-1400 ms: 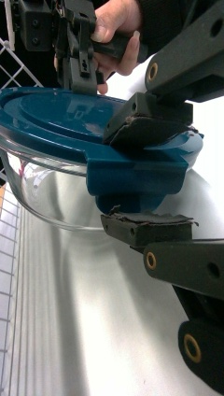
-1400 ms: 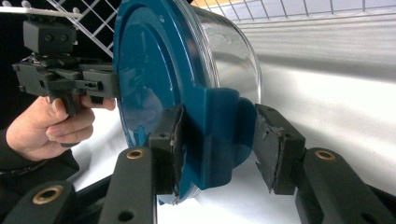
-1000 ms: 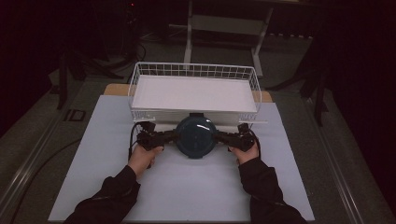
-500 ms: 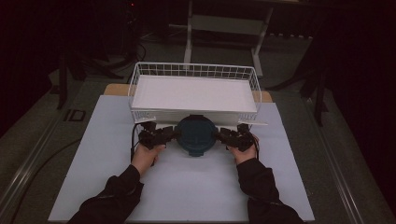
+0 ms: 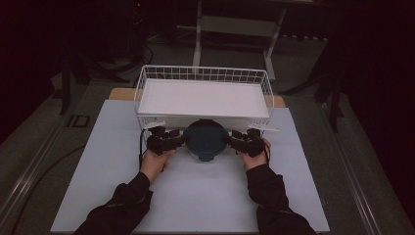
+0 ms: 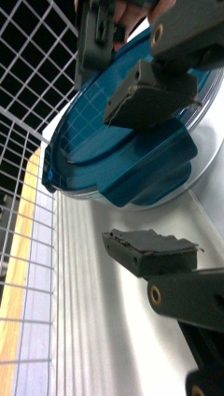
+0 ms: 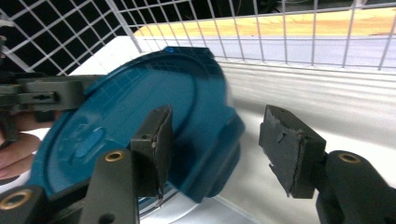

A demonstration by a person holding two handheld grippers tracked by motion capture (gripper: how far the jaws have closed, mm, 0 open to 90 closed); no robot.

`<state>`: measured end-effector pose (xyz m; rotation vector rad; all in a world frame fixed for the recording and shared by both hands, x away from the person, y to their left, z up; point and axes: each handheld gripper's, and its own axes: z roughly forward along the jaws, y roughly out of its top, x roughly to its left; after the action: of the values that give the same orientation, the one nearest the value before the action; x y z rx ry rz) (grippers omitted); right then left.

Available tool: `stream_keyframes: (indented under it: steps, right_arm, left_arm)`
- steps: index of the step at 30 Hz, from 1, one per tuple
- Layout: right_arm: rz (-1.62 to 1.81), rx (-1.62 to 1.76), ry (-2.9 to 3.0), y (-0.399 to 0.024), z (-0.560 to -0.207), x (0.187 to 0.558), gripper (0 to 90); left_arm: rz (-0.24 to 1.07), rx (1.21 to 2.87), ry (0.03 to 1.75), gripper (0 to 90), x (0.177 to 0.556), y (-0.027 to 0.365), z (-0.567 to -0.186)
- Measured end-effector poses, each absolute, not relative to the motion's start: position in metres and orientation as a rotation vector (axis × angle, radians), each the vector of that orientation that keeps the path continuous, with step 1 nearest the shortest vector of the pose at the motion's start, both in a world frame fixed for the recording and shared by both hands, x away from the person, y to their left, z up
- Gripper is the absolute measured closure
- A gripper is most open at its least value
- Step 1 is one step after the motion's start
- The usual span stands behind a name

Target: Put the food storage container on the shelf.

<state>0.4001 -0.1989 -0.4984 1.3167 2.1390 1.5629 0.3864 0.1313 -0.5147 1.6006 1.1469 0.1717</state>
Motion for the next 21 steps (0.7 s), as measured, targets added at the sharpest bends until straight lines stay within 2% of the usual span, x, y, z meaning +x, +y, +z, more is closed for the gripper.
stream_keyframes:
  steps: [2, 5, 9, 11, 13, 18, 19, 21]
  right_arm:
    - [1.576, 1.310, 2.131, -0.200, -0.497, 0.398, 43.2]
    - [1.598, 1.319, 2.121, -0.203, -0.494, 0.393, 43.1]
    - [1.594, 1.314, 2.123, -0.207, -0.492, 0.387, 41.4]
    - [1.597, 1.310, 2.124, -0.208, -0.490, 0.383, 41.7]
    - [1.591, 1.305, 2.131, -0.208, -0.488, 0.377, 43.6]
    - [1.602, 1.258, 2.147, -0.206, -0.480, 0.361, 48.4]
    - [1.611, 1.242, 2.173, -0.203, -0.475, 0.352, 54.1]
    - [1.599, 1.210, 2.198, -0.199, -0.474, 0.344, 57.6]
  left_arm:
    - [0.186, 1.601, 1.137, 36.0, 0.386, 0.131, -0.513]
    - [0.176, 1.594, 1.056, 24.2, 0.381, 0.132, -0.510]
    - [0.175, 1.601, 1.005, 14.9, 0.375, 0.135, -0.505]
    - [0.167, 1.611, 0.973, 13.4, 0.371, 0.133, -0.502]
    - [0.125, 1.632, 0.935, 1.0, 0.367, 0.131, -0.499]
    - [0.135, 1.672, 0.905, 0.0, 0.353, 0.130, -0.491]
    - [0.143, 1.673, 0.889, 0.0, 0.347, 0.131, -0.486]
    - [0.133, 1.668, 0.876, 0.0, 0.339, 0.134, -0.481]
